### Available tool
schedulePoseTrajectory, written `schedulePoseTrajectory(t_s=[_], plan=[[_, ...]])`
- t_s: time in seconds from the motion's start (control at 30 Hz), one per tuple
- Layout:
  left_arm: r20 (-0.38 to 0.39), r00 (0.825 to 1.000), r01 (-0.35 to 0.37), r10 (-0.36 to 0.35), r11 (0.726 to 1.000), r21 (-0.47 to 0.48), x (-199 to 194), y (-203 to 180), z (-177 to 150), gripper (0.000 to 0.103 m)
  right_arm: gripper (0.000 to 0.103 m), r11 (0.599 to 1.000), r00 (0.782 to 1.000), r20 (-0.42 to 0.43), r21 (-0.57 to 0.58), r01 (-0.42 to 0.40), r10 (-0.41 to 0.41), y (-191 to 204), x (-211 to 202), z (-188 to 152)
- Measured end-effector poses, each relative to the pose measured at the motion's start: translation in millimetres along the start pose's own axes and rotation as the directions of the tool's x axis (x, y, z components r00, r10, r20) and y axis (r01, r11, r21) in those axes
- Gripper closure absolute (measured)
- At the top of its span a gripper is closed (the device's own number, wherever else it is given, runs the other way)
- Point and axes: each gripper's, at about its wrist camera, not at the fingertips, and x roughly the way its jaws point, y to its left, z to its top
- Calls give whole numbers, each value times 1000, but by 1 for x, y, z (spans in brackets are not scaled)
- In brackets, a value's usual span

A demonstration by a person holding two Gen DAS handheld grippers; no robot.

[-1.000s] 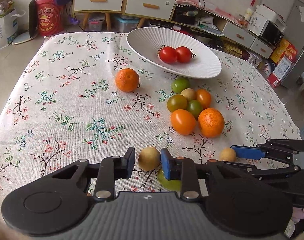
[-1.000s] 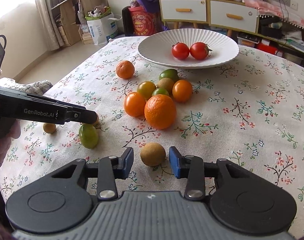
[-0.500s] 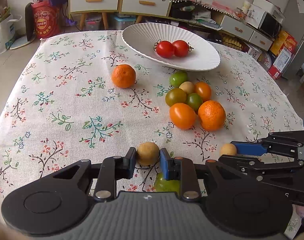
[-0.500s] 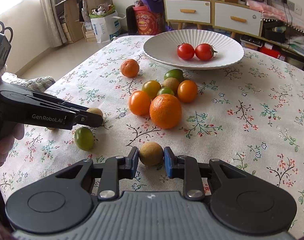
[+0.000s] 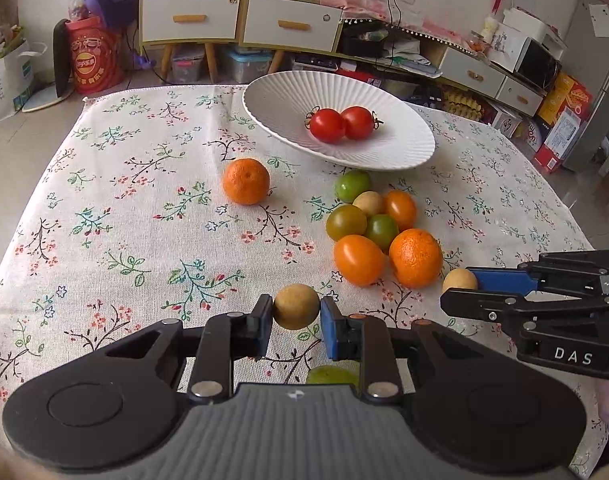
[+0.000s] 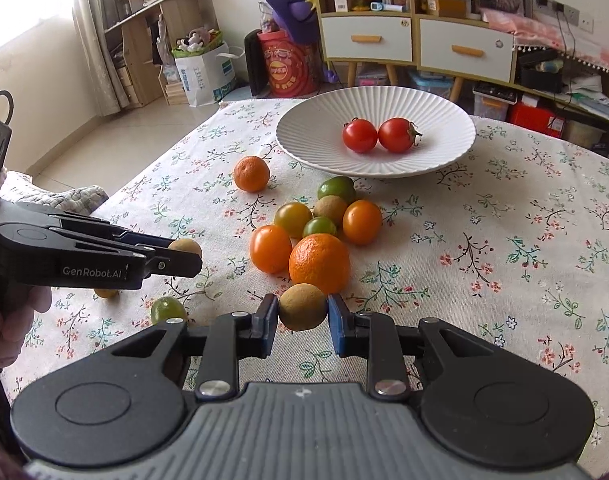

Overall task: Organize fruits
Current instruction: 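Carry the brown kiwi into the white bowl and open the right gripper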

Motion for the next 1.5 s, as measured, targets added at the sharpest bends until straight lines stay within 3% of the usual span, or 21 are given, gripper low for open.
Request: schedulePoseTrajectory(t_s=[0.37, 0.6, 0.77, 0.97, 1.5], plan=[[94, 995, 28, -29, 1000, 12, -5, -20, 28, 87, 79, 996, 999, 43, 89, 12, -16, -17, 0, 34], [142, 985, 91, -93, 996, 20, 9, -34, 59, 87, 79, 991, 997, 72, 131, 22, -32, -33, 11, 68], [130, 985, 106, -111, 993, 48, 38, -45, 77, 87, 79, 990, 996, 58, 123, 64, -71, -45, 34, 83], [114, 988, 98, -103, 994, 44, 66, -44, 91, 87, 79, 985, 997, 57, 167, 37, -47, -63, 50, 93], [129, 987, 80, -91, 993, 85, 88, -38, 93, 86, 79, 982, 999, 47, 189, -10, 1, -68, 73, 92]])
